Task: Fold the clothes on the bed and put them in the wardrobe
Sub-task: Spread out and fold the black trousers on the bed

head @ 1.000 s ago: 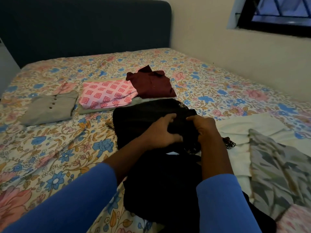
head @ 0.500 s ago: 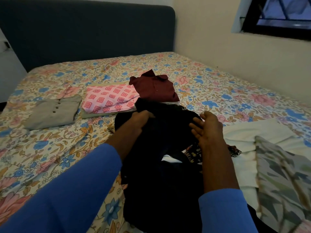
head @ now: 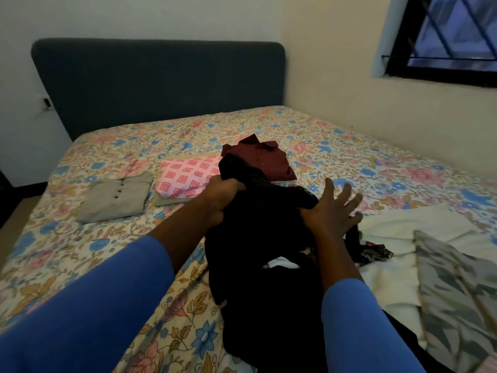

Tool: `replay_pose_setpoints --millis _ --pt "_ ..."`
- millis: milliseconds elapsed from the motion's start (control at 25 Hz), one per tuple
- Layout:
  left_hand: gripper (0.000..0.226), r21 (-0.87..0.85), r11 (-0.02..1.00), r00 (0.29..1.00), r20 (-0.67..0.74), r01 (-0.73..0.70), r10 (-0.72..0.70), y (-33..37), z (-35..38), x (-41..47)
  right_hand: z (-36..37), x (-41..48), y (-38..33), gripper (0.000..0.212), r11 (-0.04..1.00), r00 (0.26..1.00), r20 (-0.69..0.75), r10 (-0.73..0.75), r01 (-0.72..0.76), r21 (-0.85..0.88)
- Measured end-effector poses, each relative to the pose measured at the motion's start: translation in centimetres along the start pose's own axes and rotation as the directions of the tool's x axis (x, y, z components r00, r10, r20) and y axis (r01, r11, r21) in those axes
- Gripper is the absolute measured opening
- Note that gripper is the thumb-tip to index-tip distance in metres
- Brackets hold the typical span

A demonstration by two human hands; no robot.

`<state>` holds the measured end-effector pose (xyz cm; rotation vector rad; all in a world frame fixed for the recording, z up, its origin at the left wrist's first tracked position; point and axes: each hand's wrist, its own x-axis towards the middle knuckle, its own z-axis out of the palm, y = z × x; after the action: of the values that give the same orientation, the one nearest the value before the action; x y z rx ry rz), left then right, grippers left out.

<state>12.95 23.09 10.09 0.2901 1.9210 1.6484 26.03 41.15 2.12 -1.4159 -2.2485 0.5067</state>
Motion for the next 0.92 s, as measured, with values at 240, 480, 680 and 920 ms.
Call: replay_pose_setpoints --millis 240,480,680,920 --pt "0.038 -0.03 0.999 1.0 0.006 -0.03 0.031 -0.7 4.9 1.3 1.2 2.8 4.5 0.071 0.987 0.965 0.205 -0.163 0.159 0.038" --pt "0.012 0.065 0.978 0.98 0.027 -0.197 0.196 -2.8 7.5 1.4 1.3 3.2 3.8 0.022 0.961 0.962 0.11 -0.249 0.231 0.153" --pt "0.012 0.075 0.962 0.965 -0.013 -0.262 0.263 -4.2 8.4 1.5 0.2 4.1 3.4 0.077 0.924 0.96 0.171 -0.221 0.15 0.353" --pt "0.011 0.026 0.981 0.98 -0.032 -0.194 0.195 -4.9 9.3 2.4 1.7 7.9 2.5 0.085 0.873 0.74 0.477 -0.474 0.328 0.359"
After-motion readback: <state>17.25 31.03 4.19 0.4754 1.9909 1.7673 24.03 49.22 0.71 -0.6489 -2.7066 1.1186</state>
